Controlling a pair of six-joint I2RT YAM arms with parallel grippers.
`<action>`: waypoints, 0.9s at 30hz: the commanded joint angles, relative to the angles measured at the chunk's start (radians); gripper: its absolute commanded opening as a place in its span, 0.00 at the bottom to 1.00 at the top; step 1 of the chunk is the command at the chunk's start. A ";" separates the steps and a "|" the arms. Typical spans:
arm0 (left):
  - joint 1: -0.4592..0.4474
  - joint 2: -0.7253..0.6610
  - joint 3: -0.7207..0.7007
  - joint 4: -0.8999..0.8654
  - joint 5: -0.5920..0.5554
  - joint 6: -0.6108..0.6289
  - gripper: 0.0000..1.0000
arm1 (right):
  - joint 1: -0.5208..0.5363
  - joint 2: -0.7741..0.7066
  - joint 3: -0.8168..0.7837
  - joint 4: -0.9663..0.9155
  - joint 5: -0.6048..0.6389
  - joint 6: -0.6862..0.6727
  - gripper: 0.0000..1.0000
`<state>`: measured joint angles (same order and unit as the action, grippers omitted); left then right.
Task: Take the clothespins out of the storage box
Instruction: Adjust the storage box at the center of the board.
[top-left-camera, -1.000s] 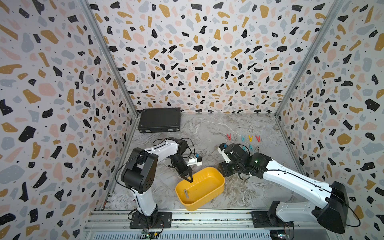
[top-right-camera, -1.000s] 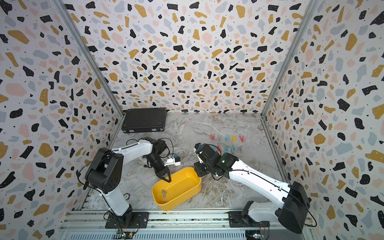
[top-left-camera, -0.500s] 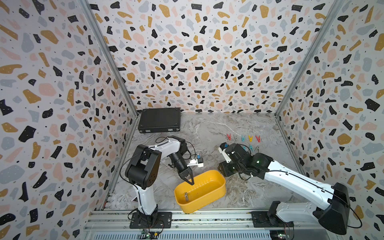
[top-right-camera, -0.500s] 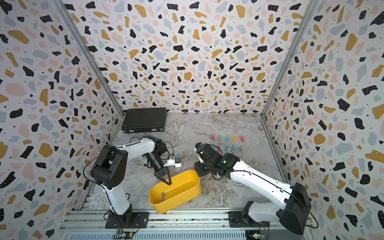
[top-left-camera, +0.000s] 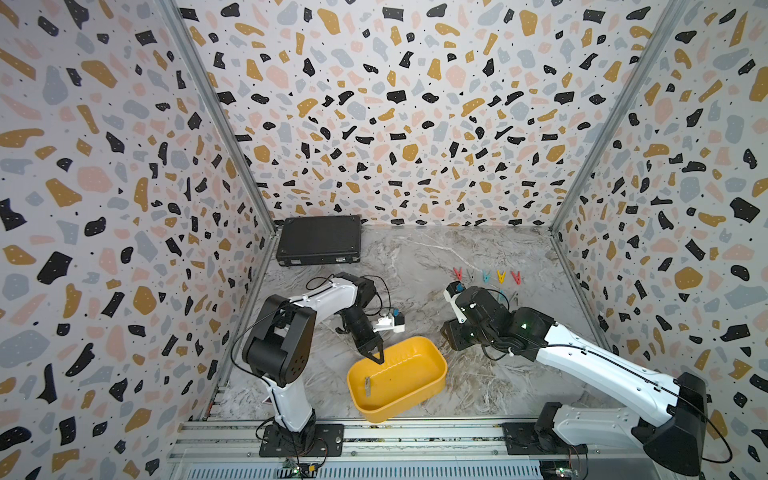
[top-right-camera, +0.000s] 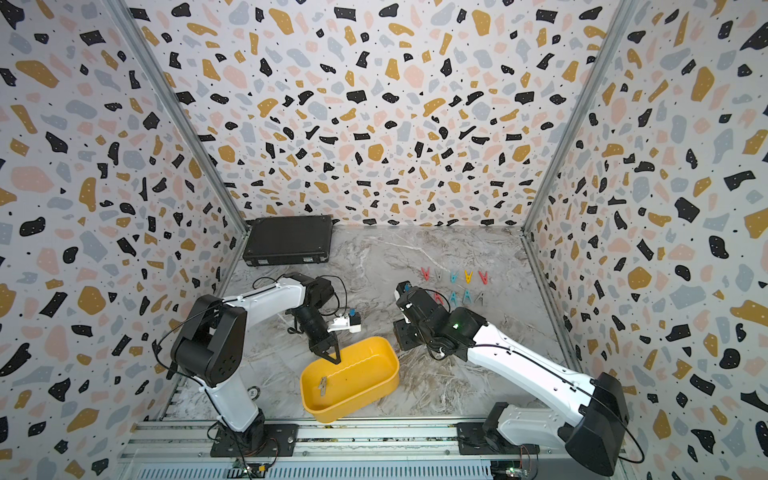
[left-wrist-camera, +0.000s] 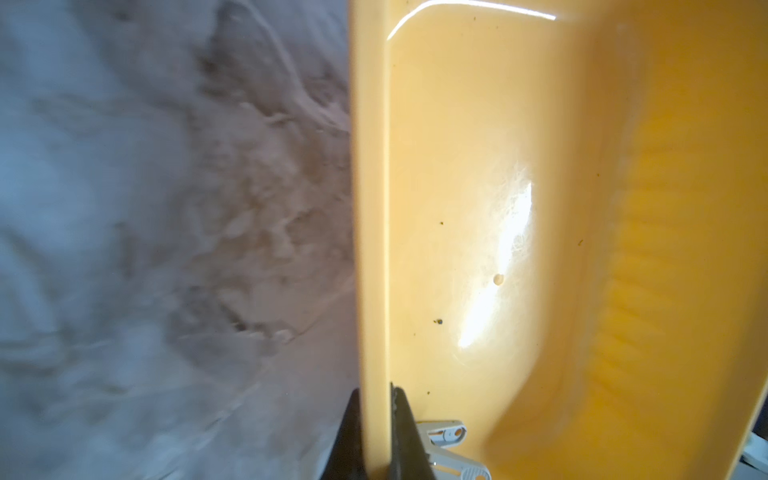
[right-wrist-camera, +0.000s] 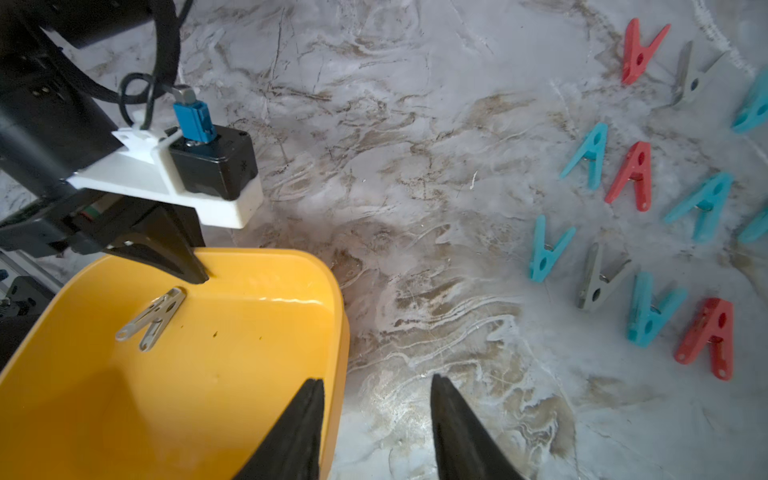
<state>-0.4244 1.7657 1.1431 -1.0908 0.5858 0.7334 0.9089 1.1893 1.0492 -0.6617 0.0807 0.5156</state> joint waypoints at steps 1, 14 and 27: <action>-0.007 -0.051 -0.018 0.168 -0.191 -0.118 0.00 | -0.003 -0.021 0.007 -0.021 0.021 0.012 0.47; -0.024 -0.075 -0.056 0.270 -0.319 -0.135 0.09 | -0.003 0.026 -0.017 0.032 -0.096 -0.016 0.47; 0.010 -0.205 0.045 0.185 -0.253 -0.167 0.63 | 0.022 0.042 0.005 0.070 -0.160 -0.047 0.51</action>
<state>-0.4370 1.6131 1.1305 -0.8650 0.3111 0.5808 0.9173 1.2343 1.0363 -0.6018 -0.0635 0.4931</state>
